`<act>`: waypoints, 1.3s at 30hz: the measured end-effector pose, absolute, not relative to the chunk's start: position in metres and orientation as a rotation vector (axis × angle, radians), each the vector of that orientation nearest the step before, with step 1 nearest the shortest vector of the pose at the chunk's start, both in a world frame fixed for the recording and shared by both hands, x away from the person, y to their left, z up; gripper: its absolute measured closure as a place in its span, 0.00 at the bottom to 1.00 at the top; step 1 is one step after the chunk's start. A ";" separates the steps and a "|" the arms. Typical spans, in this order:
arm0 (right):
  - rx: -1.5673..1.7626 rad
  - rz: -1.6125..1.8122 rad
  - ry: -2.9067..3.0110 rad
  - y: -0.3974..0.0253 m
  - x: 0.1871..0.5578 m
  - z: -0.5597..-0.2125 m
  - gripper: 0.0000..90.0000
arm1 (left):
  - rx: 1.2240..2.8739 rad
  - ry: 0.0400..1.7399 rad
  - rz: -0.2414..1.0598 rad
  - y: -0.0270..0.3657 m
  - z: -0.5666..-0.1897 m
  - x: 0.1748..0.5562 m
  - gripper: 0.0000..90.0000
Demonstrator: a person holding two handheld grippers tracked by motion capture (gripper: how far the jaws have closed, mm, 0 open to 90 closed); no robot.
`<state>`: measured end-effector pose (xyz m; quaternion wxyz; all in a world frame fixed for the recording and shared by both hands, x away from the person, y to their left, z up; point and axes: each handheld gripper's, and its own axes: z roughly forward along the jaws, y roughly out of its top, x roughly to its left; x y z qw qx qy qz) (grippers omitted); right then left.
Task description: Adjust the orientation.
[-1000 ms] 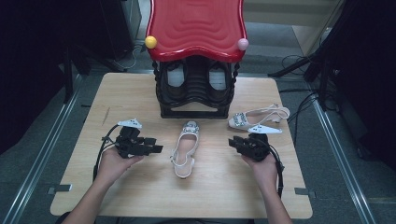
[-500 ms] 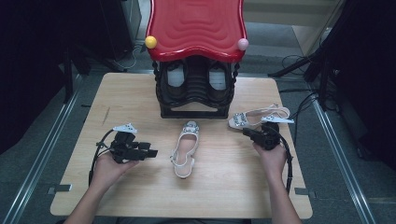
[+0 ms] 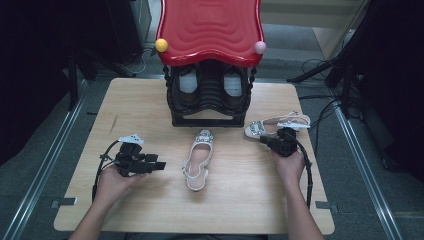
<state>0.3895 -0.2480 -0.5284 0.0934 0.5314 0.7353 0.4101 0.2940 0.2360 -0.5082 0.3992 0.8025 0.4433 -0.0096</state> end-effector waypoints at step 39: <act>1.559 1.221 2.035 -0.280 0.406 -0.480 1.00 | 2.048 1.130 -0.035 0.235 -0.512 0.294 0.48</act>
